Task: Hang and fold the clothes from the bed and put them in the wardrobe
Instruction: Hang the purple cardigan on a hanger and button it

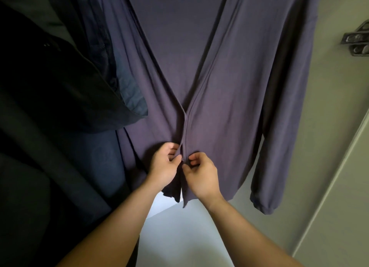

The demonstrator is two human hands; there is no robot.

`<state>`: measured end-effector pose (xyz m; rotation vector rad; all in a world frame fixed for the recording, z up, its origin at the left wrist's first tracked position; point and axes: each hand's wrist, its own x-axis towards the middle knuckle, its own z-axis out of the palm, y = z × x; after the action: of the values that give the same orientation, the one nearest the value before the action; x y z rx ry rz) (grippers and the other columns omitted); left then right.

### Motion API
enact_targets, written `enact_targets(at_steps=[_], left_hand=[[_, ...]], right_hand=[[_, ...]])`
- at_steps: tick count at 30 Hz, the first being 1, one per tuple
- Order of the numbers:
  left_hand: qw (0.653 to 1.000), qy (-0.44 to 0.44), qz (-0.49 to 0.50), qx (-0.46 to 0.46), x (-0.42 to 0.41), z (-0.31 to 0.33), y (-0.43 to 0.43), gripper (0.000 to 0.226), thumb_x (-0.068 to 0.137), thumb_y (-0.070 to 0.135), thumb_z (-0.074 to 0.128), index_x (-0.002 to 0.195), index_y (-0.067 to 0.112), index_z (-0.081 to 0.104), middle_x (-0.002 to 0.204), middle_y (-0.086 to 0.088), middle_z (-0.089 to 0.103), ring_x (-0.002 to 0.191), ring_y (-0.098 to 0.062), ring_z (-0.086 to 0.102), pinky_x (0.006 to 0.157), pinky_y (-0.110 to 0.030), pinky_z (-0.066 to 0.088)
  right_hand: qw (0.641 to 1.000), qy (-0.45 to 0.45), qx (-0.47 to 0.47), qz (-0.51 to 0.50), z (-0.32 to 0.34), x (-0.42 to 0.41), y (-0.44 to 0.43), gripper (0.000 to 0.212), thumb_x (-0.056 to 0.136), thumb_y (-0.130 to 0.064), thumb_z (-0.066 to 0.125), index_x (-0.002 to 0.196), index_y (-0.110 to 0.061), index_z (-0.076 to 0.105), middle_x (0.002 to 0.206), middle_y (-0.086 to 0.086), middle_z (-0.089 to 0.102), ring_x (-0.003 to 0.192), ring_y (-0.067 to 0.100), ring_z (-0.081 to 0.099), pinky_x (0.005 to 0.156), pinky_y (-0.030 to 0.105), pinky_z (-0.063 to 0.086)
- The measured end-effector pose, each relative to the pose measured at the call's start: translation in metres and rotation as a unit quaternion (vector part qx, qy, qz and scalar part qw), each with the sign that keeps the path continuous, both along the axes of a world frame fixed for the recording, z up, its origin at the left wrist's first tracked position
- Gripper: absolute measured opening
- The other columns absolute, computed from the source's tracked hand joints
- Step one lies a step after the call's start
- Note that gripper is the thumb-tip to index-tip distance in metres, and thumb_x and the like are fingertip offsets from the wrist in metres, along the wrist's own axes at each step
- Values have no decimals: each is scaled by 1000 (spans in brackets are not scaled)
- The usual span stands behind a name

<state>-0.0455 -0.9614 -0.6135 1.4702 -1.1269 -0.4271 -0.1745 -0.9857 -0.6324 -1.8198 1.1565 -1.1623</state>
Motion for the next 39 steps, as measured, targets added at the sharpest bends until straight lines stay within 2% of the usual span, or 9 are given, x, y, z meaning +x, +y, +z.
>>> enact_targets(at_steps=[5, 8, 12, 15, 20, 24, 29, 35, 39], left_hand=[[995, 100, -15, 12, 5, -18, 10, 20, 95, 3, 66, 111, 15, 67, 101, 0, 78, 93, -12, 74, 89, -27, 57], [991, 125, -39, 31, 7, -23, 14, 21, 99, 10, 63, 120, 11, 64, 102, 0, 77, 89, -5, 72, 79, -19, 55], [991, 123, -41, 34, 12, -23, 16, 13, 102, 12, 59, 114, 10, 62, 67, 17, 67, 54, 6, 56, 55, -8, 43], [986, 158, -47, 39, 10, -23, 15, 7, 104, 11, 54, 101, 12, 60, 54, 20, 52, 47, 4, 46, 51, -10, 41], [977, 202, -68, 30, 5, -20, 16, 16, 105, 8, 50, 91, 11, 56, 53, 14, 49, 50, 1, 47, 72, -29, 50], [979, 190, -69, 24, 2, -17, 16, 12, 104, 9, 52, 93, 10, 58, 78, -7, 57, 77, -19, 56, 89, -45, 54], [981, 173, -81, 22, 2, -19, 14, 12, 105, 9, 52, 95, 9, 59, 68, 5, 62, 76, -15, 60, 87, -38, 57], [987, 153, -50, 27, 0, -17, 13, 11, 104, 14, 55, 95, 11, 61, 81, -12, 59, 84, -25, 54, 98, -60, 48], [985, 157, -59, 33, -2, -16, 14, 11, 104, 14, 55, 96, 11, 62, 80, -8, 62, 84, -23, 58, 99, -57, 49]], right_hand=[[999, -31, -8, 3, -2, 4, 5, 19, 89, -35, 75, 98, -27, 60, 93, -11, 66, 82, 4, 64, 77, 19, 51], [998, -58, 7, -18, -1, 5, 4, 9, 92, -29, 72, 92, -25, 65, 83, -13, 69, 78, 1, 65, 75, 17, 52], [997, -69, 15, -20, 0, 3, 2, 6, 92, -23, 72, 89, -22, 67, 78, -13, 70, 76, -3, 65, 71, 8, 48], [997, -70, 19, -17, 1, 1, 3, 5, 93, -24, 70, 90, -21, 72, 77, -13, 72, 74, -5, 66, 66, 3, 45], [999, -44, 30, -12, 2, 0, 3, 12, 94, -27, 66, 90, -23, 75, 75, -13, 74, 71, 1, 68, 69, 13, 51], [997, -51, 54, -4, 4, 1, 2, 16, 93, -26, 65, 83, -23, 77, 67, -14, 71, 64, 1, 65, 61, 11, 46], [994, -74, 79, 8, 3, 1, 1, 17, 93, -24, 65, 80, -21, 76, 66, -9, 72, 61, 4, 63, 64, 19, 48], [991, -89, 93, 28, 4, 2, 4, 16, 93, -23, 66, 82, -20, 78, 75, -8, 75, 76, 12, 71, 81, 34, 60], [991, -91, 97, 9, 6, 2, 3, 15, 93, -25, 66, 84, -21, 78, 76, -9, 75, 76, 9, 71, 83, 34, 60]])
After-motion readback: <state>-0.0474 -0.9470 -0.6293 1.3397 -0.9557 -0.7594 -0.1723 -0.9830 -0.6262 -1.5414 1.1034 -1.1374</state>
